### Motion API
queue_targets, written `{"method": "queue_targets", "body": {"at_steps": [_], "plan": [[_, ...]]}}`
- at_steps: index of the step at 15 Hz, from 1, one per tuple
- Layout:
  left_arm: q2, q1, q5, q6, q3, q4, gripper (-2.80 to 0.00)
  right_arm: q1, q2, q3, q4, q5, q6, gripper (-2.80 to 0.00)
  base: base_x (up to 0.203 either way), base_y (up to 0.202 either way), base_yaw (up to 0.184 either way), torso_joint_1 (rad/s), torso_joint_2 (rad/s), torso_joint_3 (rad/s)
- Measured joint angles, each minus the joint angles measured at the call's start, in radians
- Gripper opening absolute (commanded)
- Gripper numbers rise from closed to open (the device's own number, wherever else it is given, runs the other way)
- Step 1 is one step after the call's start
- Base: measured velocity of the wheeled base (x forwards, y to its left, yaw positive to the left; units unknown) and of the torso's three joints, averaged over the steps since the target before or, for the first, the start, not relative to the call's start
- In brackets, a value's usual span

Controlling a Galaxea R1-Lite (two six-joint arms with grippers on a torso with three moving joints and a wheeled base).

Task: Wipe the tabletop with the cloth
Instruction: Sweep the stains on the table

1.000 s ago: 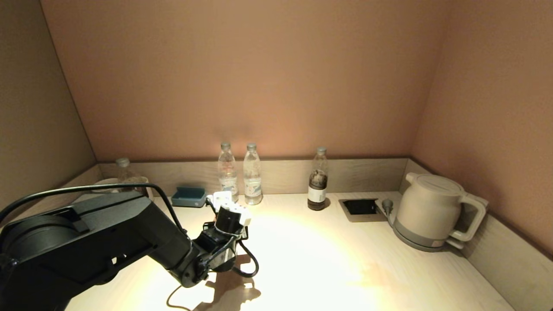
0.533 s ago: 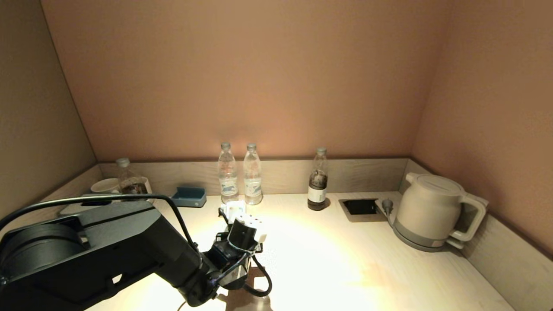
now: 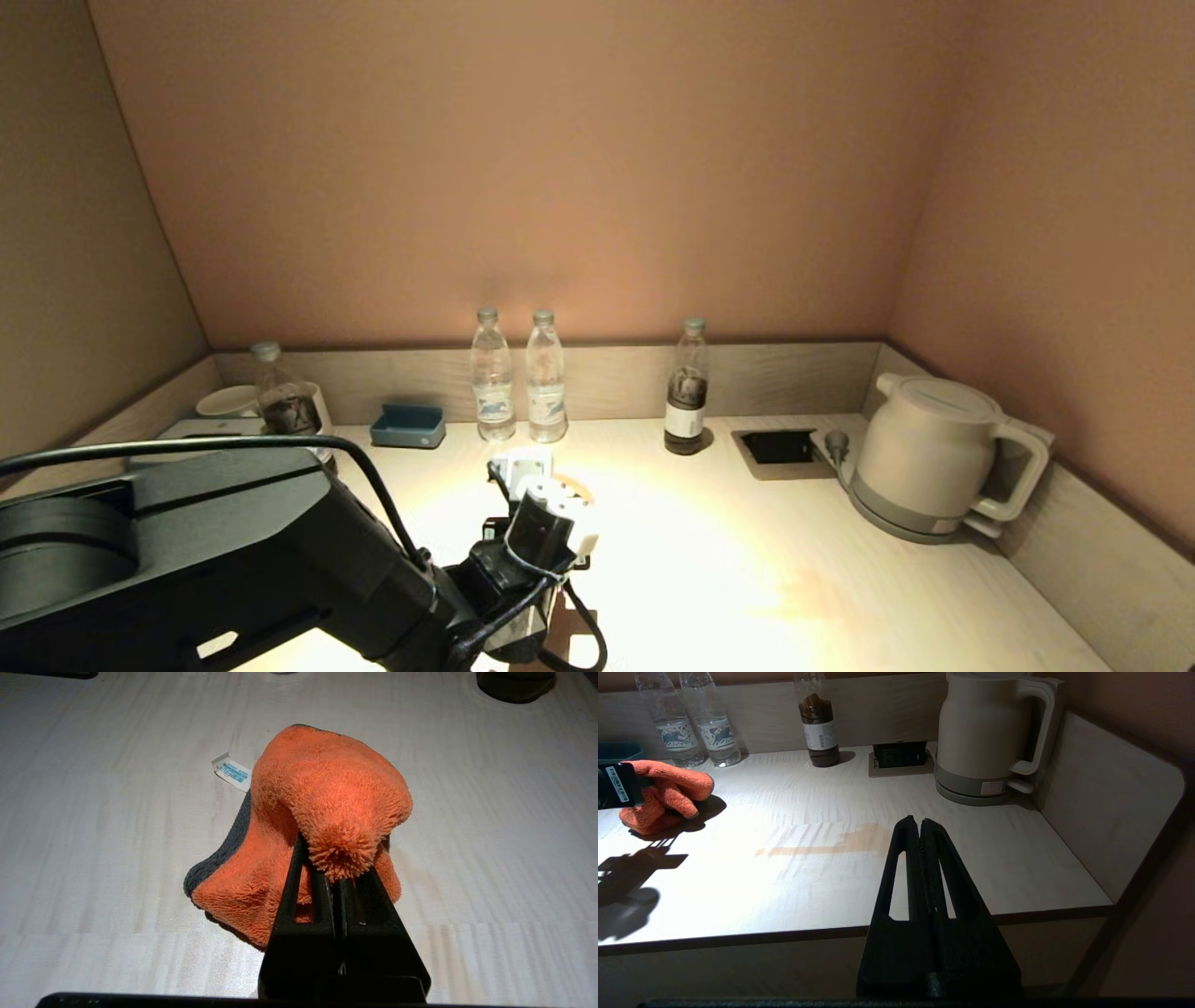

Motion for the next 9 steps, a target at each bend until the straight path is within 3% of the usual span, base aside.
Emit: {"method": "queue_targets", "body": {"at_steps": [9], "plan": [[-0.073, -0.077, -0.008, -0.012, 0.068, 0.000, -2.80, 0.000, 0.000, 0.000, 0.000, 0.000, -0.001, -2.80, 0.000, 0.000, 0.000, 0.000, 0.00, 0.000]]}}
